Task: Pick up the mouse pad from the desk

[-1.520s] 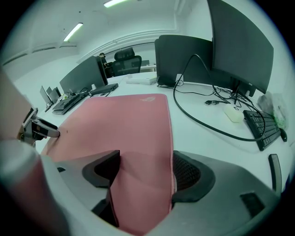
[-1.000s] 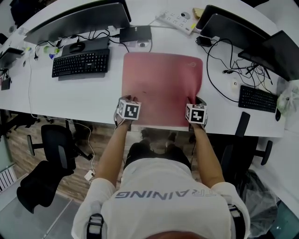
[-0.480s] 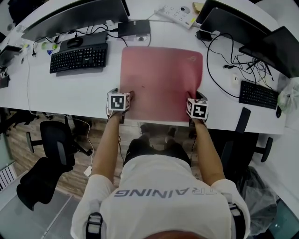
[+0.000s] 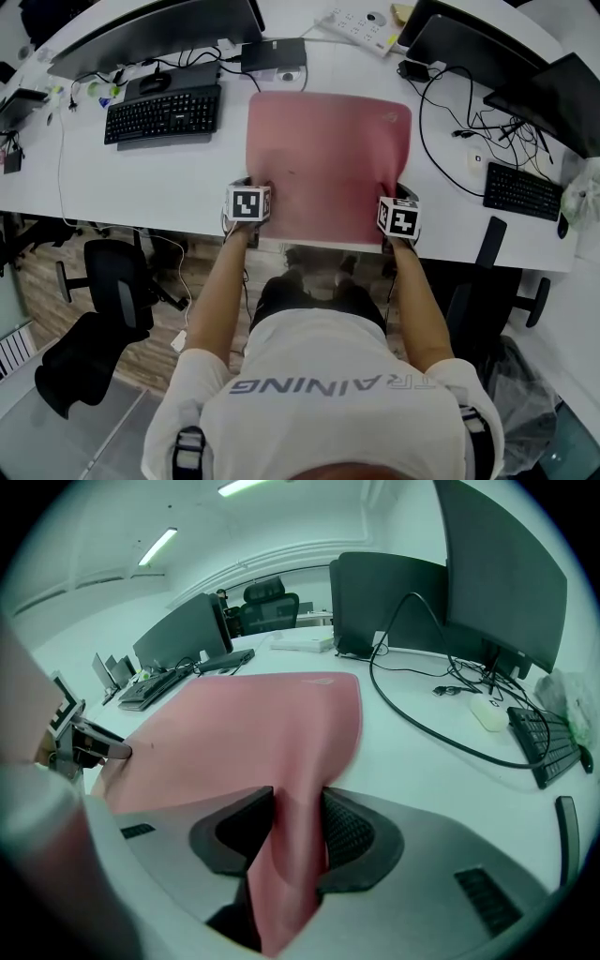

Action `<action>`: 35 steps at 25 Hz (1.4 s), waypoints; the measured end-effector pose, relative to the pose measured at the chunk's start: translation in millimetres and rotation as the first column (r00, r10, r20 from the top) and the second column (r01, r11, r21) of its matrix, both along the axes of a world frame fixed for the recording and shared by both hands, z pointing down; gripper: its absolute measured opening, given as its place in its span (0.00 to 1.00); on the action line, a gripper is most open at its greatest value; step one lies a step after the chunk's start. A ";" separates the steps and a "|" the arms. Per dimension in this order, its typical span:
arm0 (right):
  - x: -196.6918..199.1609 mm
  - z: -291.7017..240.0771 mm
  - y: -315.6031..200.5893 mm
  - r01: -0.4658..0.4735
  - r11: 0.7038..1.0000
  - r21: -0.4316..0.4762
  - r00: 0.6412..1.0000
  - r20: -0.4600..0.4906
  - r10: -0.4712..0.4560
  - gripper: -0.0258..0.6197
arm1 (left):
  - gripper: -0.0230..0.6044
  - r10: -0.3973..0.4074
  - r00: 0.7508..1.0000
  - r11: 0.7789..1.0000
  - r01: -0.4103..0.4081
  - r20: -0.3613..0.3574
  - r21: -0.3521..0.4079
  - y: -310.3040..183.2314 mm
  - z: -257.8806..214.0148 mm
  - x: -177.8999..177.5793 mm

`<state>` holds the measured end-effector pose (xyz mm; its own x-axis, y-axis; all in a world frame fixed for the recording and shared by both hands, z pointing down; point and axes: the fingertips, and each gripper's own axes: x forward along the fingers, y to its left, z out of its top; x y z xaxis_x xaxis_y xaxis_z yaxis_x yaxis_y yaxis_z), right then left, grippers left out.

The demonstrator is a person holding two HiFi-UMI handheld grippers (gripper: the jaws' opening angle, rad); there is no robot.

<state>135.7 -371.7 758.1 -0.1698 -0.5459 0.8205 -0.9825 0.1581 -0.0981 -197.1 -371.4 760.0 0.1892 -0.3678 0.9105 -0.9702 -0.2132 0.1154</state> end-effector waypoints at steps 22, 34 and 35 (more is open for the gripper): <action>-21.6 -35.4 2.7 0.055 0.996 0.071 0.999 -0.002 -0.055 0.13 | 0.15 0.062 0.996 0.991 -0.053 -0.065 0.123 4.3 -39.8 28.1; -18.9 -98.3 -8.8 0.036 0.982 0.185 0.999 0.008 -0.038 0.13 | 0.15 0.027 0.992 0.967 0.006 -0.125 0.254 -8.7 -97.1 37.7; -17.7 -106.2 -10.4 0.035 0.979 0.200 0.999 0.006 -0.037 0.13 | 0.15 0.025 0.992 0.964 0.010 -0.127 0.267 -10.7 -104.7 37.4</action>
<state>118.0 -382.1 651.9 -0.2002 -0.6920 0.6935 -0.9749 0.2111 -0.0708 -159.8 -382.1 655.3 0.3015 -0.5921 0.7473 -0.9492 -0.2606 0.1764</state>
